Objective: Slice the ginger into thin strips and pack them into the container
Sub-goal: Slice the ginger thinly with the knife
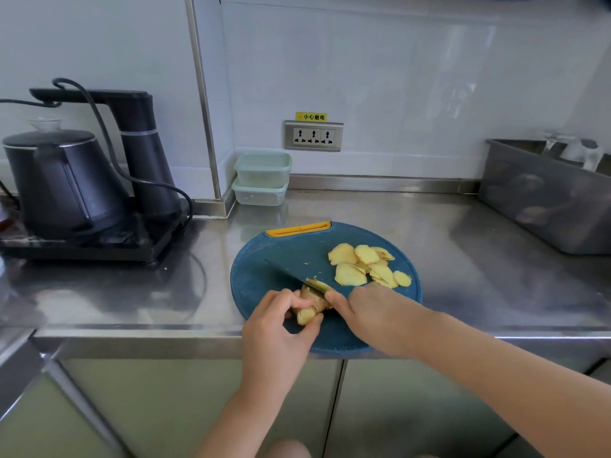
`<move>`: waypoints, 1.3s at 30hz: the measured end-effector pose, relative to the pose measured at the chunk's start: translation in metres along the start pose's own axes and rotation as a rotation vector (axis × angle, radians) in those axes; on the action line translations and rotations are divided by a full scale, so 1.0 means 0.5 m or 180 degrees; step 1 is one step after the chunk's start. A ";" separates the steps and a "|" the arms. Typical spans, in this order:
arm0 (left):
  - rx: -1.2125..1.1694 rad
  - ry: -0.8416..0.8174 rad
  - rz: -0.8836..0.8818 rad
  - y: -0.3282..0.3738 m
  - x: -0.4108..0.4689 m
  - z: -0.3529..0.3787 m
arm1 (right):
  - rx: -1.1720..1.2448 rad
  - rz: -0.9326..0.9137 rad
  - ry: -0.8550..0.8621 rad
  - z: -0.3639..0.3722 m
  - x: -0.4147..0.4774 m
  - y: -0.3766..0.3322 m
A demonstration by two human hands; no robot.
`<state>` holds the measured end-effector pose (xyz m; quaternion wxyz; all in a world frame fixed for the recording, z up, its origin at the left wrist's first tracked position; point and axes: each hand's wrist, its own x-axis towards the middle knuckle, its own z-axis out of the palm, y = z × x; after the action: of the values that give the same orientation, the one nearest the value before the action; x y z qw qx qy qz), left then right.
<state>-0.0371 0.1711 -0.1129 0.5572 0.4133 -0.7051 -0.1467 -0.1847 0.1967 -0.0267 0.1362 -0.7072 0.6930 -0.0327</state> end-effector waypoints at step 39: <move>-0.0221 0.0020 -0.0069 0.006 -0.011 -0.016 | 0.0475 0.0160 0.0465 -0.059 -0.075 0.054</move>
<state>-0.0310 0.1791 -0.1118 0.5718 0.4018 -0.6933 -0.1758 -0.2193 0.2294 0.0005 0.1385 -0.6732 0.7142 -0.1323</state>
